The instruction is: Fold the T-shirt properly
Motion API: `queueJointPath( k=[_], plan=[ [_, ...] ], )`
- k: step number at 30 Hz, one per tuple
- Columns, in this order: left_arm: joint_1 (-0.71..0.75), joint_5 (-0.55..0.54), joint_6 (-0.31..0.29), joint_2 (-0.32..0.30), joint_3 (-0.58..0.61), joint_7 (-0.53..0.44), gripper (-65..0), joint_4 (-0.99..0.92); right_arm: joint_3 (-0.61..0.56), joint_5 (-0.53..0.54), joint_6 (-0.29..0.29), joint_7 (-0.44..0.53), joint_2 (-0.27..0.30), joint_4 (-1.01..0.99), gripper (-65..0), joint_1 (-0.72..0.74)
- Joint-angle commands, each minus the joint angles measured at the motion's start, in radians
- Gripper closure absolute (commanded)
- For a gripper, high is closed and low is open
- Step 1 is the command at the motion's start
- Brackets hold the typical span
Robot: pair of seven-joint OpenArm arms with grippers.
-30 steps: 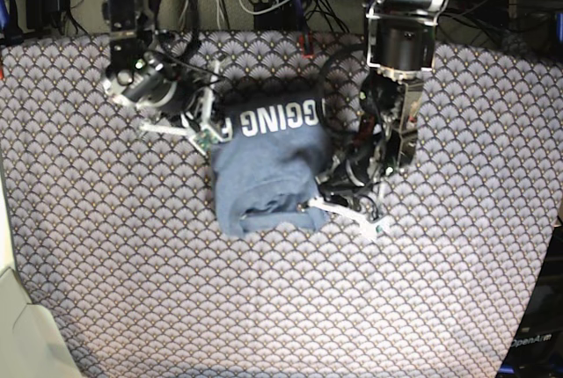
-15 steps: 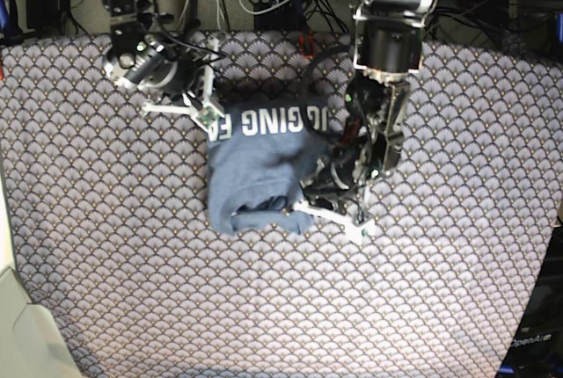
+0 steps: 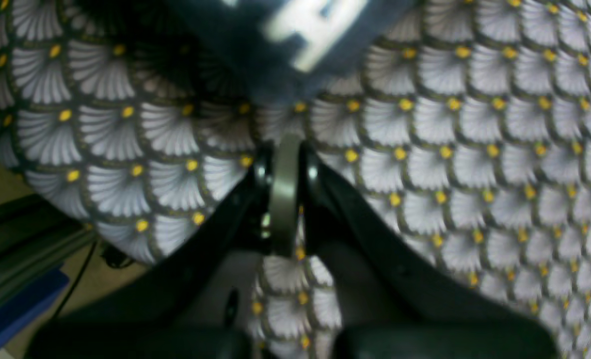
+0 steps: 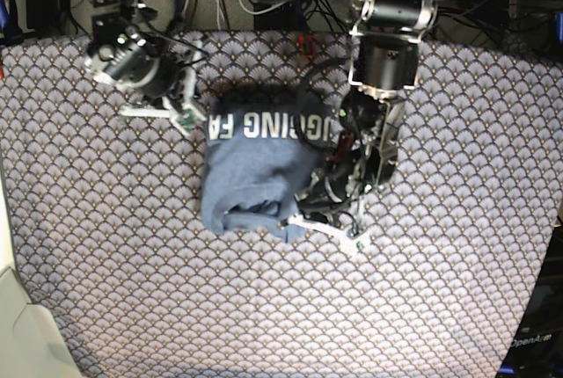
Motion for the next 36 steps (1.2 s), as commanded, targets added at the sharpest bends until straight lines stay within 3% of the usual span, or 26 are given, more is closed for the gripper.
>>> queueJointPath(
  k=[1,12,18,20,27,36],
  plan=[
    [-0.035,-0.010,-0.012,0.008,0.003,-0.013,-0.4,0.017,0.015,0.005,0.003,0.018,0.004,0.034,0.0,0.003],
    [-0.038,-0.010,-0.012,0.017,-0.004,-0.014,-0.3,0.039,0.033,0.007,0.003,0.020,0.004,0.085,0.0,-0.021],
    [0.042,-0.010,-0.002,-0.066,-0.005,-0.005,-0.2,0.238,0.032,0.010,0.003,0.020,0.002,0.105,0.0,0.009],
    [0.108,-0.008,-0.002,-0.126,-0.007,-0.005,-0.2,0.336,0.026,0.010,0.003,0.018,-0.001,0.114,0.0,0.029],
    [0.302,-0.008,0.000,-0.250,-0.073,-0.004,-0.2,0.524,-0.013,0.010,0.003,0.010,-0.108,0.111,0.0,0.121],
    [0.505,-0.008,0.000,-0.271,-0.197,-0.004,-0.2,0.662,-0.154,0.007,0.003,0.012,-0.183,0.051,0.0,0.179]
  ],
)
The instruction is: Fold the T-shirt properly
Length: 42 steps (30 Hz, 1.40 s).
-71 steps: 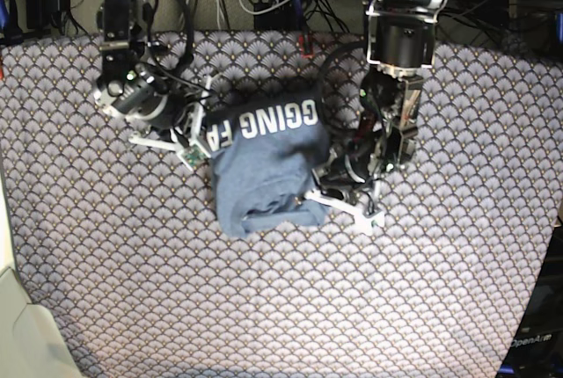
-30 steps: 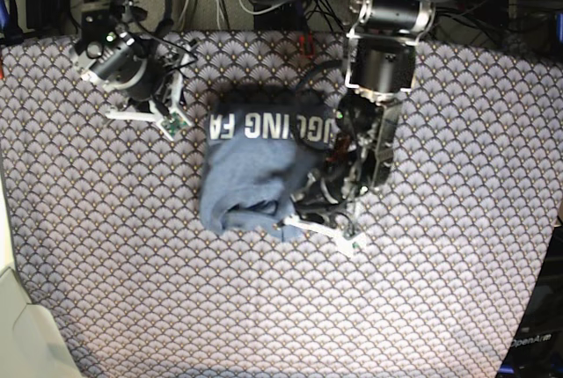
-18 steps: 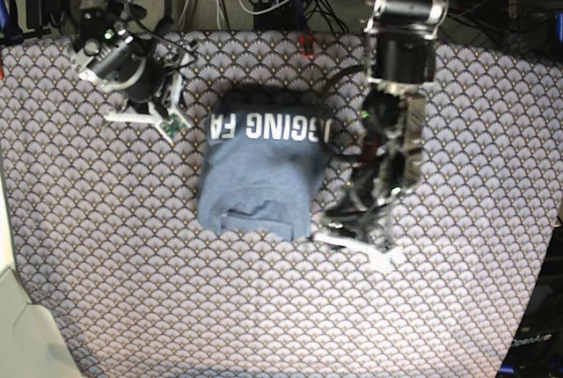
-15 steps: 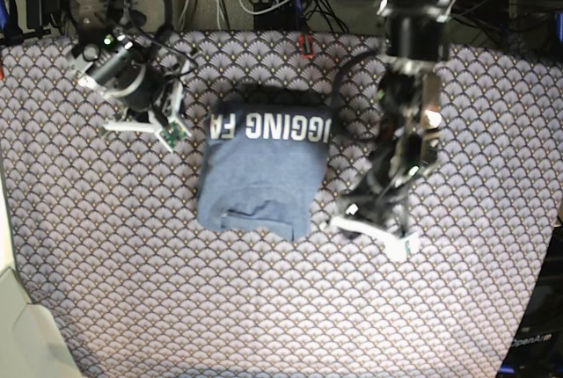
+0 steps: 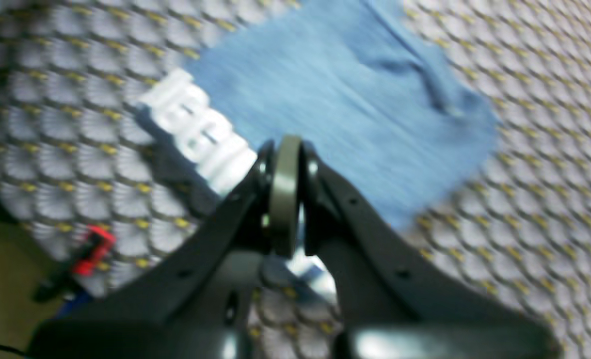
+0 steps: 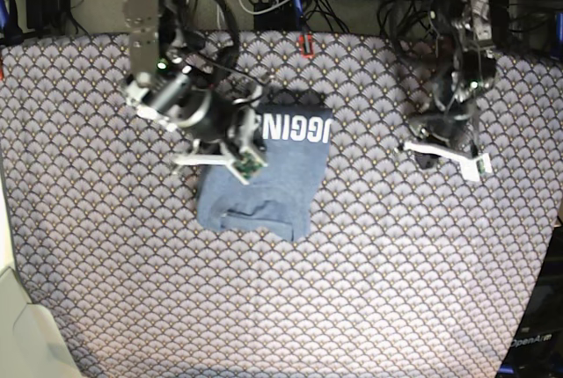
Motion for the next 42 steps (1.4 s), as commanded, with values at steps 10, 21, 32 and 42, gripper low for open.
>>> queueJointPath(
  k=[10,21,32,42],
  plan=[
    [0.115,-0.002,-0.013,-0.007,-0.058,-0.017,-0.2,0.120,0.002,0.002,0.003,0.099,0.042,-0.148,0.0,0.040],
    [0.125,-0.002,-0.014,-0.007,-0.076,-0.017,-0.2,0.128,0.026,-0.003,0.003,0.168,0.114,-0.269,0.0,0.038],
    [0.213,-0.002,-0.016,-0.038,-0.073,-0.017,-0.2,0.261,0.037,-0.003,0.003,0.051,0.122,0.053,0.0,-0.037],
    [0.449,-0.002,-0.017,-0.147,-0.070,-0.012,-0.2,0.317,0.176,-0.005,0.003,0.146,0.189,0.062,0.0,-0.264]
  ],
)
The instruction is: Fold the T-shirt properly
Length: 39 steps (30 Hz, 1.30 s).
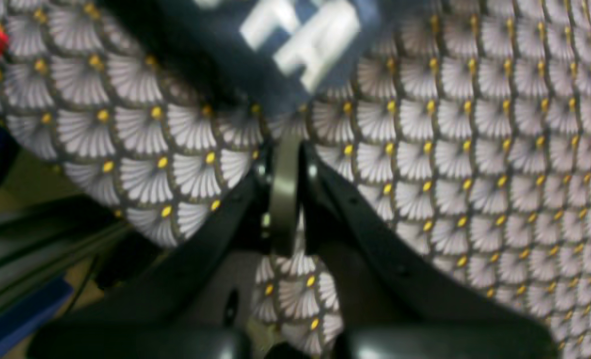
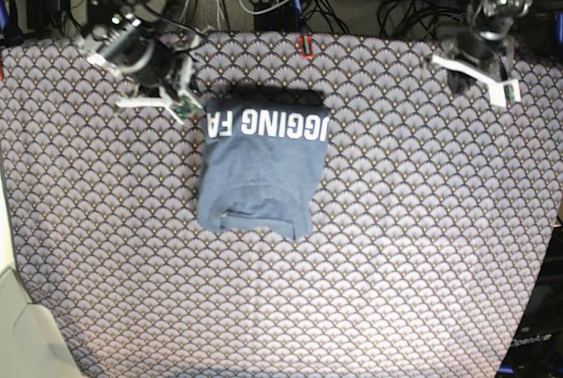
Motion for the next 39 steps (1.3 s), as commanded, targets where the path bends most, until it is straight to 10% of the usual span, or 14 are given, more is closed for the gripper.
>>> queueJointPath(
  k=[1,11,16,25,34,39],
  plan=[
    [0.030,-0.003,-0.007,-0.012,-0.003,-0.002,-0.2,0.025,0.025,0.012,-0.001,0.022,0.004,0.016,0.0,-0.016],
    [0.130,0.006,-0.010,-0.069,-0.003,0.087,-0.2,0.032,0.230,0.012,-0.001,0.119,-0.024,0.018,0.0,-0.254],
    [0.185,0.017,-0.110,-0.090,-0.003,0.087,-0.2,0.006,0.315,0.012,-0.001,0.228,-0.058,0.007,0.0,-0.399],
    [0.198,0.219,-0.156,-0.055,0.163,0.069,-0.2,-0.310,0.399,0.012,-0.001,0.450,-0.084,-0.312,0.0,-0.445],
    [0.098,0.305,-0.148,0.022,0.391,-0.467,-0.2,-0.934,0.407,0.015,-0.001,0.860,0.033,-0.946,0.0,-0.333],
    [-0.100,0.267,-0.154,0.097,0.443,-0.551,-0.2,-1.342,0.393,0.013,-0.001,1.030,0.080,-1.368,0.0,-0.142]
  ],
)
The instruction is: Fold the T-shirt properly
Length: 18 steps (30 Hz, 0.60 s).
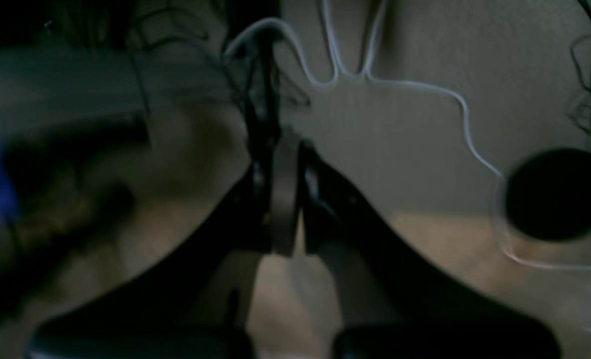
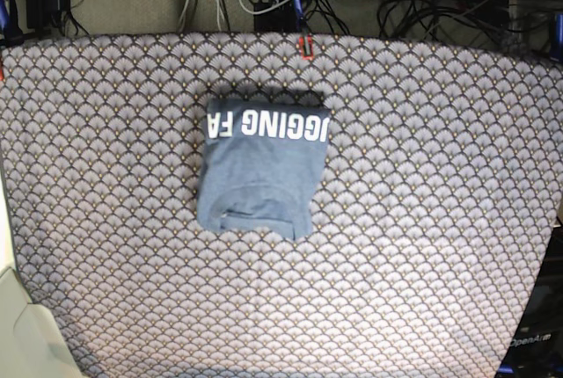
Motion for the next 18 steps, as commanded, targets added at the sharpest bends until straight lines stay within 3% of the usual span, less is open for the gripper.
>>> queueJointPath(
  k=[1,5,9,10,18],
  plan=[
    [-0.019,0.005,-0.005,0.011,0.001,-0.031,-0.2,-0.061,-0.017,-0.002,0.014,0.035,0.012,-0.055,0.0,0.006],
    [-0.144,0.005,-0.003,0.049,0.001,-0.133,-0.2,-0.284,-0.127,-0.002,0.014,0.145,0.012,-0.201,0.0,0.075],
    [-0.239,0.002,0.005,0.058,0.000,-0.138,-0.2,-0.397,-0.218,-0.002,0.014,0.157,-0.014,-0.271,0.0,0.130],
    [-0.255,0.004,0.005,0.066,0.000,-0.138,-0.2,-0.411,-0.238,-0.002,-0.014,0.157,-0.018,-0.290,0.0,0.146],
    [-0.390,0.005,0.008,0.069,0.001,-0.143,-0.2,-0.481,-0.453,-0.004,-0.550,0.159,-0.056,-0.441,0.0,0.299]
  ],
)
